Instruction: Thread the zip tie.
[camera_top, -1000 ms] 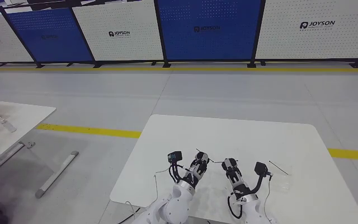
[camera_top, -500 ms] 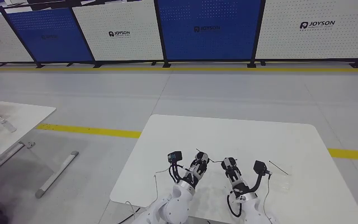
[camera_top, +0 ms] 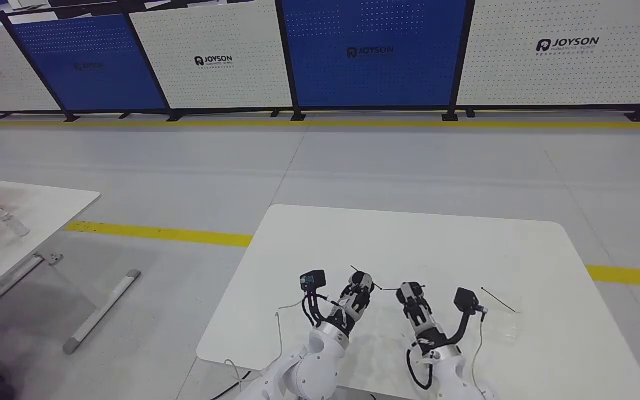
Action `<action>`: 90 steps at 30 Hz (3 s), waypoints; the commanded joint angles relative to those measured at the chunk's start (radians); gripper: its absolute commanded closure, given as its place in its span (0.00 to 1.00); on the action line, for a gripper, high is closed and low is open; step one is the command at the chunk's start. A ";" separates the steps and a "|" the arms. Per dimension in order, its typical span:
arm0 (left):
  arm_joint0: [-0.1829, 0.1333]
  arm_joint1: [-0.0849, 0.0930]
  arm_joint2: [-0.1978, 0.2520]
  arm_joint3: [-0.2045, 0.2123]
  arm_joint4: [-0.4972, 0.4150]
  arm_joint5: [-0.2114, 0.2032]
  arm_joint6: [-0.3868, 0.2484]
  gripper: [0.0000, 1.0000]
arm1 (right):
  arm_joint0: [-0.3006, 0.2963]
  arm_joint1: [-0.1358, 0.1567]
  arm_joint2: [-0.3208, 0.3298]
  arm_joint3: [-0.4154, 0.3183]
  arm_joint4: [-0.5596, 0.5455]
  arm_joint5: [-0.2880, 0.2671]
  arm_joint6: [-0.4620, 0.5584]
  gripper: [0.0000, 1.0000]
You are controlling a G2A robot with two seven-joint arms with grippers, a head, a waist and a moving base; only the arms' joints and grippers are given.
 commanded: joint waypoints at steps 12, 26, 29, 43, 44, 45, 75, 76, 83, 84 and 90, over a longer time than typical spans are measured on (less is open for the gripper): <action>0.000 0.000 0.000 0.000 0.000 0.000 0.000 1.00 | 0.002 -0.007 -0.004 0.009 -0.001 -0.007 -0.015 1.00; 0.000 0.000 0.000 0.000 0.000 0.000 0.000 1.00 | -0.009 -0.009 0.008 -0.002 -0.011 0.000 0.001 1.00; 0.000 0.000 0.000 0.000 0.000 0.000 0.000 1.00 | -0.005 -0.010 0.006 0.001 -0.010 0.005 0.003 1.00; 0.000 0.000 0.000 0.000 0.000 0.000 0.000 1.00 | -0.019 -0.013 0.018 -0.010 -0.012 -0.017 -0.010 1.00; 0.000 0.000 0.000 0.000 0.000 0.000 0.000 1.00 | -0.020 -0.012 0.019 -0.011 -0.012 -0.019 -0.010 1.00; 0.000 0.000 0.000 0.000 0.000 0.000 0.000 1.00 | -0.022 -0.012 0.021 -0.011 -0.012 -0.020 -0.009 1.00; 0.000 0.000 0.000 0.000 0.000 0.000 0.000 1.00 | -0.023 -0.020 0.029 -0.004 -0.019 -0.019 -0.003 1.00; 0.000 0.000 0.000 0.000 0.000 0.000 0.000 1.00 | -0.022 -0.020 0.027 -0.004 -0.021 -0.018 0.000 1.00; 0.000 0.000 0.000 0.000 0.000 0.000 0.000 1.00 | -0.015 -0.023 0.021 0.000 -0.023 -0.014 0.007 1.00; 0.000 0.000 0.000 0.000 0.000 0.000 0.000 1.00 | -0.015 -0.023 0.021 0.000 -0.023 -0.013 0.007 1.00; 0.000 0.000 0.000 0.000 0.000 0.000 0.000 1.00 | -0.009 -0.025 0.017 0.005 -0.028 0.000 0.012 1.00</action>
